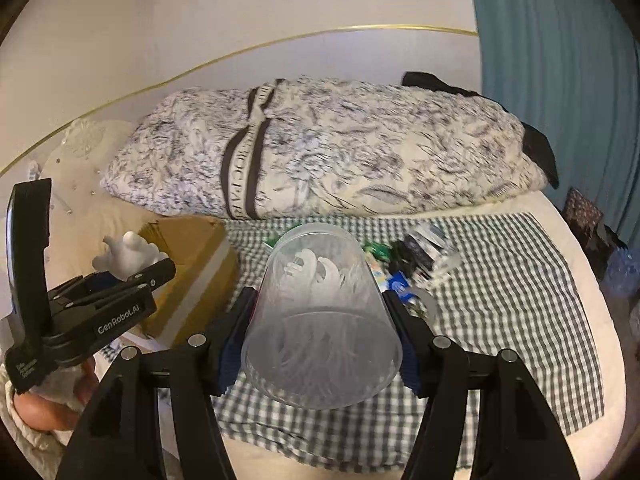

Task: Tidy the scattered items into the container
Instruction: 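Carry the plush toy and cup into the cardboard box and open both grippers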

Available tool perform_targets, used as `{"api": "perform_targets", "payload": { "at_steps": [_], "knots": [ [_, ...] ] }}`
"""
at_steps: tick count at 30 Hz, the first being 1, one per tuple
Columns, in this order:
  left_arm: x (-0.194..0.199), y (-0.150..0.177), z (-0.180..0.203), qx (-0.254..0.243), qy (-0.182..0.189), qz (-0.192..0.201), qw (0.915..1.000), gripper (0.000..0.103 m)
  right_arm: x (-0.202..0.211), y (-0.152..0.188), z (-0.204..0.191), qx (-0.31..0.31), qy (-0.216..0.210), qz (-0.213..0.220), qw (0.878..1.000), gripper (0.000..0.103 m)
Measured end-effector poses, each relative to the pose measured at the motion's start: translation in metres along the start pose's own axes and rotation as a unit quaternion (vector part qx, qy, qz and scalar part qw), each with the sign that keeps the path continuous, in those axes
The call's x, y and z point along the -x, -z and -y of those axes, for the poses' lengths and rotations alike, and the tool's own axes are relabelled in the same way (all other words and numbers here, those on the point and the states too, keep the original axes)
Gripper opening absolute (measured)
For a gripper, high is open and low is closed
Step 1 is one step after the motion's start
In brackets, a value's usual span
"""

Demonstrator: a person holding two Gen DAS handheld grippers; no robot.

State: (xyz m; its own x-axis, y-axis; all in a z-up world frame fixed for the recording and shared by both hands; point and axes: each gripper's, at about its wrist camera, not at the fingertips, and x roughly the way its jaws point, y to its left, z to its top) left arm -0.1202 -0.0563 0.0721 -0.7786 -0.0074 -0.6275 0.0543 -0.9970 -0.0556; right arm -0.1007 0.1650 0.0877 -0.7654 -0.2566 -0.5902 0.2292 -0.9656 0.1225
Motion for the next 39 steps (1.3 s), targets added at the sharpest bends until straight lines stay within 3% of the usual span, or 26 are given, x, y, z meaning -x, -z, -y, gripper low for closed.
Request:
{"api": "perform_targets", "payload": {
  "at_steps": [14, 22, 33, 39],
  "knots": [
    [-0.008, -0.018, -0.104, 0.039, -0.045, 0.003, 0.9983, 0.055, -0.039, -0.047, -0.111, 0.066, -0.078, 0.001, 0.995, 0.062],
    [-0.038, -0.004, -0.156, 0.058, -0.074, -0.028, 0.9952, 0.055, -0.09, -0.037, -0.167, 0.083, -0.119, -0.044, 0.988, 0.062],
    [-0.089, 0.03, -0.179, 0.082, -0.074, -0.088, 0.99, 0.055, -0.165, -0.009, -0.192, 0.088, -0.111, -0.113, 0.983, 0.062],
    [-0.104, 0.043, -0.187, 0.092, -0.078, -0.099, 0.9878, 0.055, -0.19, -0.002, -0.199, 0.08, -0.119, -0.128, 0.981, 0.062]
  ]
}}
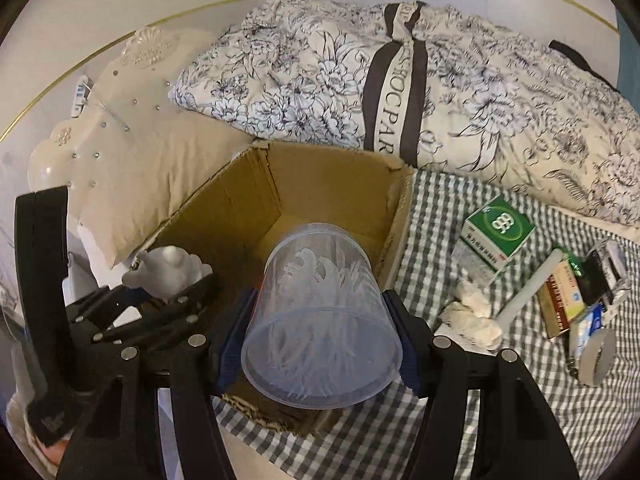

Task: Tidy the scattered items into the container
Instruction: 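Carry the plush toy and cup into the cardboard box and open both grippers, then move both open grippers from the box back to the items on the sheet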

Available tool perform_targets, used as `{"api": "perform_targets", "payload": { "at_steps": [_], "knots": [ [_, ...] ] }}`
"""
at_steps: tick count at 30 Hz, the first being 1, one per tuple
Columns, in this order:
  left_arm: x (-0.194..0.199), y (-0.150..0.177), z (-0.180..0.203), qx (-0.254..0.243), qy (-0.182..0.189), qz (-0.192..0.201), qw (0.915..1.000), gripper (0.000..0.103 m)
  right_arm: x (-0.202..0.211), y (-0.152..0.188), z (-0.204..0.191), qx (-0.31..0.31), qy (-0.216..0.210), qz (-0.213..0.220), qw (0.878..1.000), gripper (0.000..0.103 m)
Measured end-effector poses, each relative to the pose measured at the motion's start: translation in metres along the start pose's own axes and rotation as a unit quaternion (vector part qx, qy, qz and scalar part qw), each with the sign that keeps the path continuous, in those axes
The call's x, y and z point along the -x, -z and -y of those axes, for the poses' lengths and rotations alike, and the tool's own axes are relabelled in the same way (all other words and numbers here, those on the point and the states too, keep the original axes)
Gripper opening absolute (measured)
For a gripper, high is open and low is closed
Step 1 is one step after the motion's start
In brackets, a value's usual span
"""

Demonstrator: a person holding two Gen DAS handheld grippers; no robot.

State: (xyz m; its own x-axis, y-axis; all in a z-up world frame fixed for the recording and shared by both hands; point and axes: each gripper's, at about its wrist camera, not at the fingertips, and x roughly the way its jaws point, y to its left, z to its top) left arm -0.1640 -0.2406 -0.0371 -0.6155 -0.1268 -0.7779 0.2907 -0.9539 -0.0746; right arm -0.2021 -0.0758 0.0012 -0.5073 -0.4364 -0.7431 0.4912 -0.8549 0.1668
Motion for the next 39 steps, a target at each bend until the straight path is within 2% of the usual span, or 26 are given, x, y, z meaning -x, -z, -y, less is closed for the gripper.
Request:
{"api": "perform_targets", "payload": {
  "at_steps": [2, 4, 5, 6, 7, 13, 19, 32, 35, 39],
  "knots": [
    [0.0, 0.001, 0.0, -0.003, 0.002, 0.006, 1.0, 0.055, -0.005, 0.0, 0.0, -0.007, -0.011, 0.005, 1.0, 0.062],
    [0.0, 0.0, -0.001, 0.001, 0.007, 0.007, 1.0, 0.063, -0.006, 0.0, 0.003, -0.021, -0.022, 0.011, 0.999, 0.065],
    [0.0, -0.001, -0.001, 0.002, 0.004, 0.008, 1.0, 0.081, -0.004, 0.0, 0.003, -0.024, -0.022, 0.016, 0.999, 0.069],
    [0.0, -0.001, -0.002, 0.005, -0.003, 0.011, 0.9999, 0.094, -0.002, -0.001, 0.004, -0.027, -0.019, 0.022, 0.999, 0.08],
    [0.002, -0.001, -0.003, 0.008, -0.006, 0.017, 0.9998, 0.095, 0.003, -0.001, 0.006, -0.031, -0.014, 0.032, 0.999, 0.083],
    [0.009, 0.002, 0.0, 0.014, -0.017, 0.019, 0.9996, 0.095, 0.038, 0.0, 0.025, -0.036, 0.005, 0.074, 0.997, 0.083],
    [0.025, 0.012, 0.02, 0.007, -0.007, 0.026, 0.9996, 0.095, 0.077, 0.019, 0.07, -0.07, 0.049, 0.095, 0.992, 0.083],
    [0.079, 0.042, 0.106, -0.045, 0.04, 0.059, 0.9964, 0.095, 0.154, 0.081, 0.151, -0.121, 0.109, 0.106, 0.981, 0.083],
    [0.087, 0.05, 0.126, -0.055, 0.047, 0.064, 0.9953, 0.101, 0.17, 0.094, 0.169, -0.132, 0.12, 0.112, 0.978, 0.083],
    [0.094, 0.058, 0.155, -0.076, 0.058, 0.066, 0.9932, 0.101, 0.186, 0.115, 0.193, -0.149, 0.128, 0.113, 0.974, 0.083]
  ]
}}
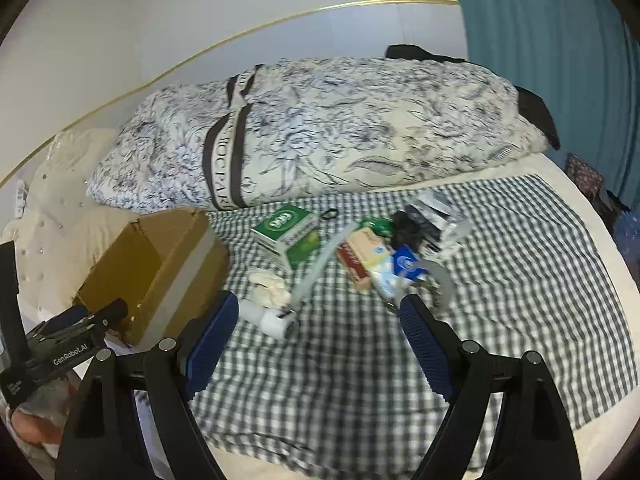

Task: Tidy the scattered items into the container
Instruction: 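Move both open grippers from the box back to the items on the sheet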

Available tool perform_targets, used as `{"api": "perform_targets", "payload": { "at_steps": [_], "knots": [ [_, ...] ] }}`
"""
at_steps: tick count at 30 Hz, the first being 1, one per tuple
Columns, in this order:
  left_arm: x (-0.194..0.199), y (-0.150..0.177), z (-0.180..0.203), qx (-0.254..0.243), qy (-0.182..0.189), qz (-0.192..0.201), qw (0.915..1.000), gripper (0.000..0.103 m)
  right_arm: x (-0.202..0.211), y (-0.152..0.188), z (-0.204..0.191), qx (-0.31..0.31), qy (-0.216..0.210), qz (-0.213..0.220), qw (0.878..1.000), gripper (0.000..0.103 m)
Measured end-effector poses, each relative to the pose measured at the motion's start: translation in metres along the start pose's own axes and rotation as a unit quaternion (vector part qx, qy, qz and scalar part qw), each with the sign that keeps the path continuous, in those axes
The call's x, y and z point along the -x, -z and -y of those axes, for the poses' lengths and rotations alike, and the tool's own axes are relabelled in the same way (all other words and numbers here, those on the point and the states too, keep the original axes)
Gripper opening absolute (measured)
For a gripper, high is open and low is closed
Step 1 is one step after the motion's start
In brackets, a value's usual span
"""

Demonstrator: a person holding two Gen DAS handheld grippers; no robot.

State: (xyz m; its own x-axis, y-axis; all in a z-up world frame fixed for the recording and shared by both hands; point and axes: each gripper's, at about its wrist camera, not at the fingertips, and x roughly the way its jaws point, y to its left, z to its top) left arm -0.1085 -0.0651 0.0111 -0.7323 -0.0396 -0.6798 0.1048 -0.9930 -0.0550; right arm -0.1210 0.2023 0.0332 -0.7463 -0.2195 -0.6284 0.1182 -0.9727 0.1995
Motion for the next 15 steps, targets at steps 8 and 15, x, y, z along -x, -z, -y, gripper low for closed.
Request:
{"api": "perform_targets", "payload": {
  "at_steps": [8, 15],
  "knots": [
    [-0.007, 0.013, 0.053, -0.031, 0.019, -0.007, 0.9993, 0.103, 0.008, 0.019, 0.047, -0.027, 0.015, -0.008, 0.999, 0.083],
    [-0.028, 0.029, 0.084, -0.056, 0.02, -0.031, 0.9977, 0.103, 0.0, 0.033, 0.075, -0.046, 0.01, -0.019, 0.999, 0.083]
  ]
}}
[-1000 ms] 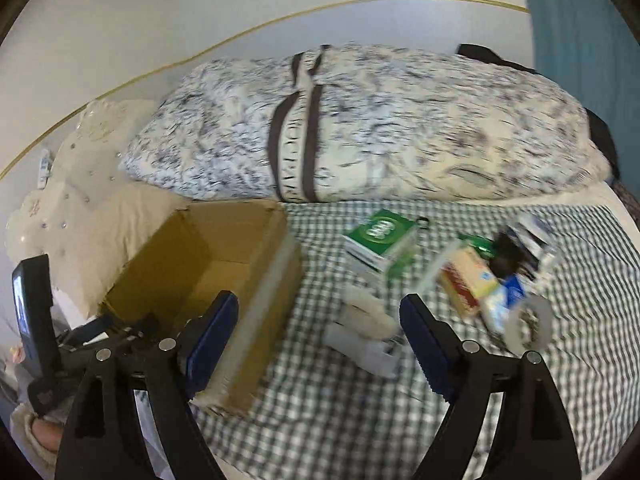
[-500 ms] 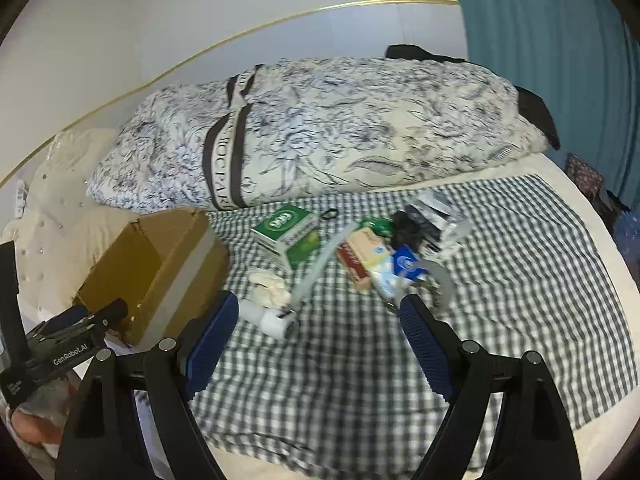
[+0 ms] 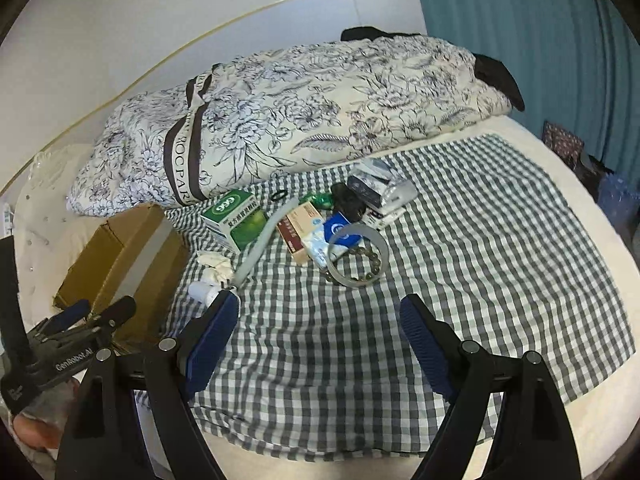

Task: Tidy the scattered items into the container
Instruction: 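Move both open grippers from the box back to the items on the sheet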

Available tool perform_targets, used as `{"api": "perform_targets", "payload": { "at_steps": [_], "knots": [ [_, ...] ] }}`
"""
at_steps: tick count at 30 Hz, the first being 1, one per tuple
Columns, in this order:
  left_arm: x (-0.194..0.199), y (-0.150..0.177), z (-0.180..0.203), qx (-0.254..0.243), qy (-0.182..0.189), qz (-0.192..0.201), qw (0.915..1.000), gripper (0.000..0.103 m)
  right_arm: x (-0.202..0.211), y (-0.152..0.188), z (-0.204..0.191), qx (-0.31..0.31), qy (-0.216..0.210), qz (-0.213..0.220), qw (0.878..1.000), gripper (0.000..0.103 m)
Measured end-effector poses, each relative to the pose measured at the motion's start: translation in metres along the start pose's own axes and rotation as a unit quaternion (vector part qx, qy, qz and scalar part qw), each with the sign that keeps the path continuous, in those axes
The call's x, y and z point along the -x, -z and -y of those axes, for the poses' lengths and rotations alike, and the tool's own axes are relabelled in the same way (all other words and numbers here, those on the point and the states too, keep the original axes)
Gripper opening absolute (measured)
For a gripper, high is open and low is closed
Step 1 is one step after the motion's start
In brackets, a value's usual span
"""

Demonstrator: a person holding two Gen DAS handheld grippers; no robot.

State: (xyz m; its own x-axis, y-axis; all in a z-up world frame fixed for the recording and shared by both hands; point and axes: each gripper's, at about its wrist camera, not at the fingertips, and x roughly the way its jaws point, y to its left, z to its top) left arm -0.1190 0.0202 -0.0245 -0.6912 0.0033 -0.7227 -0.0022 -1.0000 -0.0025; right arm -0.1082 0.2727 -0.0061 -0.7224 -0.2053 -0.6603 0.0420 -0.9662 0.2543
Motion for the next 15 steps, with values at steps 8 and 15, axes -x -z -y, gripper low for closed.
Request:
{"api": "perform_targets", "payload": {
  "at_steps": [8, 15],
  "knots": [
    [-0.038, 0.006, 0.013, -0.006, -0.003, -0.029, 0.9995, 0.103, -0.031, 0.007, 0.017, -0.007, -0.018, -0.022, 1.0, 0.083],
    [-0.082, 0.007, 0.012, 0.005, -0.019, -0.056, 0.9982, 0.103, -0.07, 0.001, 0.031, -0.01, -0.019, -0.041, 0.999, 0.083]
  ]
}}
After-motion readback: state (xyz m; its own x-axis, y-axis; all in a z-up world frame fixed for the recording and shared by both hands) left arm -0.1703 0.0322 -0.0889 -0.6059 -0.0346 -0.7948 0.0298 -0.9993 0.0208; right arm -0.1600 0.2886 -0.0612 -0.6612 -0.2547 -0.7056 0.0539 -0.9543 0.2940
